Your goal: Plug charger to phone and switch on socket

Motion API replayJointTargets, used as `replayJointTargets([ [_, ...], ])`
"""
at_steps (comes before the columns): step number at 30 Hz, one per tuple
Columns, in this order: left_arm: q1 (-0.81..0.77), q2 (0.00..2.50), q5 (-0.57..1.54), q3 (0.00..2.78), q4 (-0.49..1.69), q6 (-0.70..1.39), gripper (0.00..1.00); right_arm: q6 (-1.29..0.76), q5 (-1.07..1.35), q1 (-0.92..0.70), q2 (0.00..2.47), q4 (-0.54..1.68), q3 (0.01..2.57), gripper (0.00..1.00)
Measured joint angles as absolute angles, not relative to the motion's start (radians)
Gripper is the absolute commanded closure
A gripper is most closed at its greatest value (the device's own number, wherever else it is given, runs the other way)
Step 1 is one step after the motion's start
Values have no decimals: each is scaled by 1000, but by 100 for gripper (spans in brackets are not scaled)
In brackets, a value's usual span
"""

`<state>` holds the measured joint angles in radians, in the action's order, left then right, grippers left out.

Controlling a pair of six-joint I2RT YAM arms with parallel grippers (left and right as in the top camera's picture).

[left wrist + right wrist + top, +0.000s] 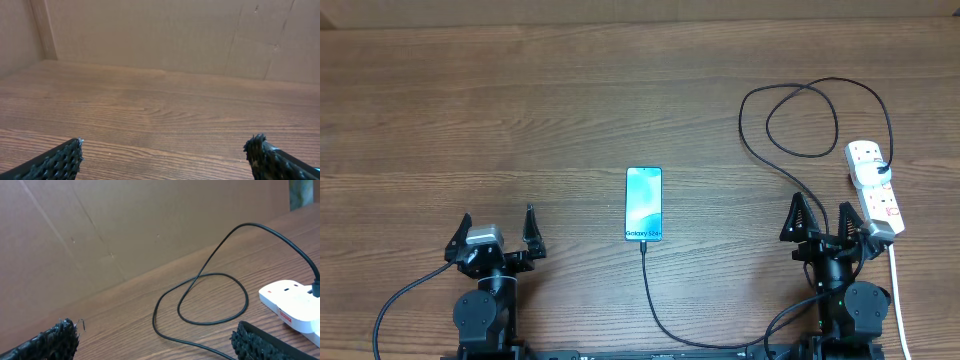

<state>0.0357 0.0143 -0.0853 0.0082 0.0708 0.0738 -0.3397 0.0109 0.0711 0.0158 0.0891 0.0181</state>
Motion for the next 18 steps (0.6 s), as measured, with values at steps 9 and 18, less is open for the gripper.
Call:
replayJointTargets([
  [9, 36, 14, -86, 8, 71, 71, 0, -340, 10, 71, 15, 89, 18, 0],
  [18, 36, 14, -85, 8, 71, 71, 0, -169, 0, 71, 15, 89, 18, 0],
])
